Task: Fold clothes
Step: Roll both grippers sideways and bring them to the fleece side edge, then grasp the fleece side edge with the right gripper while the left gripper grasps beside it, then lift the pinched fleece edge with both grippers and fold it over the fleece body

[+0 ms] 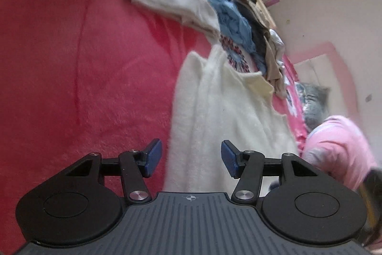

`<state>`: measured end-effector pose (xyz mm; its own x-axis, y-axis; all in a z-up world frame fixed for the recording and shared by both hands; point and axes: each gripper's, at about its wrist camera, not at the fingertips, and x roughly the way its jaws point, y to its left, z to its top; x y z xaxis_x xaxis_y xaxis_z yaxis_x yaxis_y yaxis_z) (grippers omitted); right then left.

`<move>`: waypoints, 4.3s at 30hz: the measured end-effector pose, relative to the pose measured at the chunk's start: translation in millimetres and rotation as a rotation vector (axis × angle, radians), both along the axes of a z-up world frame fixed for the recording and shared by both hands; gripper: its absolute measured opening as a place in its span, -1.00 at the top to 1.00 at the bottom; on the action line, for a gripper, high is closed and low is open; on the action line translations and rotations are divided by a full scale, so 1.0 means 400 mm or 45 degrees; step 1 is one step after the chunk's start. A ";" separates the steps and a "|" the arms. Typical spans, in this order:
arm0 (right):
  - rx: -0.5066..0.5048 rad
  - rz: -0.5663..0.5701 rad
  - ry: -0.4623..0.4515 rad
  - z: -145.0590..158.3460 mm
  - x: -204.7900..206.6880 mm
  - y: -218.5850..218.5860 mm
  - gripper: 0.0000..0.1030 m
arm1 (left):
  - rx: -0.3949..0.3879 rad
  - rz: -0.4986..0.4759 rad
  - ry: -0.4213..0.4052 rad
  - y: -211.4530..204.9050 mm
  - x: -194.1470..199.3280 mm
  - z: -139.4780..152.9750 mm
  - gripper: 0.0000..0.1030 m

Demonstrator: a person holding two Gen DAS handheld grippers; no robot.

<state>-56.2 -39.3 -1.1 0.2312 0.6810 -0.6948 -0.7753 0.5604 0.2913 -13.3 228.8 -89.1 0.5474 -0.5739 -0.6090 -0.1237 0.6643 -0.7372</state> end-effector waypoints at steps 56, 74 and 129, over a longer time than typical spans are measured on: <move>-0.440 -0.014 -0.695 -0.106 -0.117 0.256 0.25 | -0.427 0.024 0.099 0.109 -0.017 -0.010 -0.21; -0.290 -0.109 -0.576 -0.038 -0.133 0.197 0.33 | -0.042 -0.207 0.039 -0.022 0.183 0.051 -0.34; 0.153 -0.652 -0.547 0.174 -0.115 -0.184 0.39 | 0.243 -0.324 0.063 -0.449 0.354 0.325 0.56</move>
<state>-102.0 -113.1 68.7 0.7836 0.4791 -0.3955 -0.4817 0.8706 0.1003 128.4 49.3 40.7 0.3681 -0.5616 -0.7410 0.0314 0.8041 -0.5937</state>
